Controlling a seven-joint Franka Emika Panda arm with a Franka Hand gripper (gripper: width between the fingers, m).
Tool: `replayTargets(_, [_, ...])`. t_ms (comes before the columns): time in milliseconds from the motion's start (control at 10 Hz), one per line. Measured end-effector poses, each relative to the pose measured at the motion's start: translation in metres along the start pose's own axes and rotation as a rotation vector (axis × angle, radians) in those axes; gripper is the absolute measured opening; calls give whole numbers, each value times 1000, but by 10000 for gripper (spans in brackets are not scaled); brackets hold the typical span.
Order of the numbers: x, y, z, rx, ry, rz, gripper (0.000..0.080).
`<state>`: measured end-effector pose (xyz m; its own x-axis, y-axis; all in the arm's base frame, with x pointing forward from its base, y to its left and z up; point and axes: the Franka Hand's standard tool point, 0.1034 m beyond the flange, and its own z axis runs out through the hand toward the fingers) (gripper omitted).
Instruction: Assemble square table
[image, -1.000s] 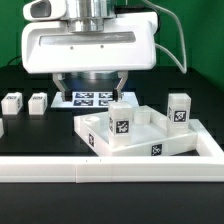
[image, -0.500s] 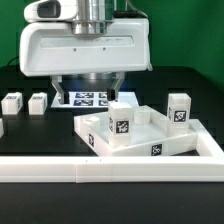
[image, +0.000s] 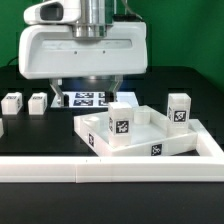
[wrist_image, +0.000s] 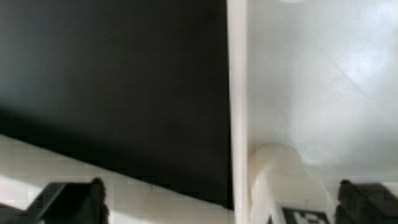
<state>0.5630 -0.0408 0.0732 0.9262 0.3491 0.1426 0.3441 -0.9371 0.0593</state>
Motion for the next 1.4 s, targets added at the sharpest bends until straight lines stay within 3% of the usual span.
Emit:
replayTargets(400, [-9,-5,25,-11,-21,-34,649])
replayTargets(900, [-10,-3,25,-12,-21,-29,649])
replayTargets(1000, [-11,-5,26,-2,-33,-29,649])
replayTargets(1100, [-17,-14,32,53,-93,-29,649])
replayTargets(1400, [-17,-19,46,133,-183,-60,649])
